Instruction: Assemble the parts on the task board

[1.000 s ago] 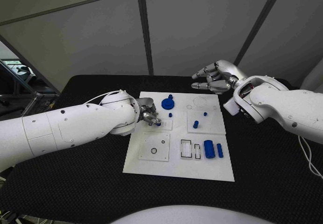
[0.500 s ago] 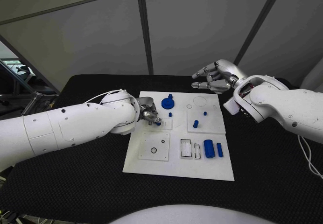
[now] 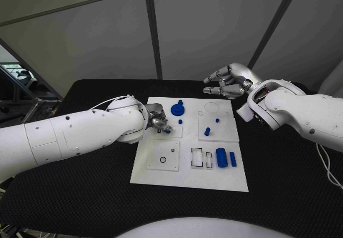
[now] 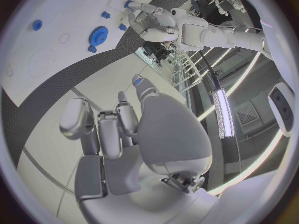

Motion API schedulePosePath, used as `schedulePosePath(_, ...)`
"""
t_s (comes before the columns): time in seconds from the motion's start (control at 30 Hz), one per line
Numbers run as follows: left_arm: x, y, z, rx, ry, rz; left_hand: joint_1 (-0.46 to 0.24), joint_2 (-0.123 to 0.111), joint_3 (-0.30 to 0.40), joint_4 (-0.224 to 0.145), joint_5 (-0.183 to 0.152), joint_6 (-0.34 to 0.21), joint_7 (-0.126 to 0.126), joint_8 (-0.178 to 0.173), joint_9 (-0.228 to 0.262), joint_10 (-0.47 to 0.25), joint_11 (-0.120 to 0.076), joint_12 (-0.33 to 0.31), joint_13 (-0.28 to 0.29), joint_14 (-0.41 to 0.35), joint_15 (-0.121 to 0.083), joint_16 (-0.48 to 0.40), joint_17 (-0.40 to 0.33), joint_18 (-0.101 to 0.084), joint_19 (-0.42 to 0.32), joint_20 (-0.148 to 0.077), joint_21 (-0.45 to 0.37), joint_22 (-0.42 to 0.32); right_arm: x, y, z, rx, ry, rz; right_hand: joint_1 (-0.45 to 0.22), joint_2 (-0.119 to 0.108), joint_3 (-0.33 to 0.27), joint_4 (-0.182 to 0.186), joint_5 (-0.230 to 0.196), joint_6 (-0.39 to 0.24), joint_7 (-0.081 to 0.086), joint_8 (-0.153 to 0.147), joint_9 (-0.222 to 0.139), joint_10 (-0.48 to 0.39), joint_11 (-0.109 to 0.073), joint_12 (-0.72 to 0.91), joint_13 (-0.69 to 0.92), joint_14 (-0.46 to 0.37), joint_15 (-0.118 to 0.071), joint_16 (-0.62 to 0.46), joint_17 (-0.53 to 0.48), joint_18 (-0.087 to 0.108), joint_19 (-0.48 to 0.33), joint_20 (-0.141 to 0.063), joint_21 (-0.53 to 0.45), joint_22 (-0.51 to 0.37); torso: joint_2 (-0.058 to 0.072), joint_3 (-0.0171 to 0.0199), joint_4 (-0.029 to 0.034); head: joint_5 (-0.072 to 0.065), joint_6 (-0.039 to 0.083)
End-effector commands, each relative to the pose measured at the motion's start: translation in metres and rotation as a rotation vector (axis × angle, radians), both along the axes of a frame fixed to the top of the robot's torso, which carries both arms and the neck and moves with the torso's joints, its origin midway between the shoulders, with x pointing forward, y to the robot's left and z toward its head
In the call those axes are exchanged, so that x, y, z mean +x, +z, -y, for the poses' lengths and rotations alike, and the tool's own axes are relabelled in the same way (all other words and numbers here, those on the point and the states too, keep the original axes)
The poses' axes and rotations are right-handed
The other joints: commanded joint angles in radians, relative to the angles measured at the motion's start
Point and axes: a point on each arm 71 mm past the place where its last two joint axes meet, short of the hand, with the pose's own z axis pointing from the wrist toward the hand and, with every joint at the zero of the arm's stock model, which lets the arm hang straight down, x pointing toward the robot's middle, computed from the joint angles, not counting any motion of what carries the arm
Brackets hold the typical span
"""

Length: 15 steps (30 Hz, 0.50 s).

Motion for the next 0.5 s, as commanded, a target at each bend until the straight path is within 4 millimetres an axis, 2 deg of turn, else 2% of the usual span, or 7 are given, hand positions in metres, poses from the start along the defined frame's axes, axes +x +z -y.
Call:
schedulePosePath(0.03,-0.0003,-0.0011,0.0002,0.008,-0.004,-0.011,-0.004,0.009,-0.015,0.005,-0.003,0.009,0.003,-0.005,0.000,0.004,-0.001,0.007,0.003,0.103,-0.005,0.003,0.260,-0.091,0.046,-0.005,0.008,0.092,-0.0001,0.0015,-0.0003,0.002,0.004,0.006,-0.002,0.008,0.002,0.003,0.007,0.001,-0.001,0.006,-0.001,-0.002,-0.002,-0.004,-0.002,0.060,-0.006,-0.007,0.076,0.011,-0.002,-0.003,-0.003,-0.001,0.000,-0.0005,0.0008,-0.001,-0.001)
schedulePosePath(0.5,0.0015,-0.0012,0.0028,0.001,0.001,-0.008,-0.008,0.027,-0.070,0.031,-0.001,0.018,0.001,-0.007,0.001,0.010,-0.003,0.016,0.013,0.103,-0.006,0.004,0.260,-0.093,0.050,-0.006,0.015,0.103,0.0000,0.0014,-0.0004,0.002,0.003,0.006,-0.002,0.008,0.002,0.003,0.012,0.001,-0.001,0.007,-0.002,-0.002,-0.002,-0.003,-0.002,0.060,-0.006,-0.007,0.077,0.011,-0.002,-0.003,-0.004,-0.001,0.001,0.0001,0.0004,-0.002,-0.001)
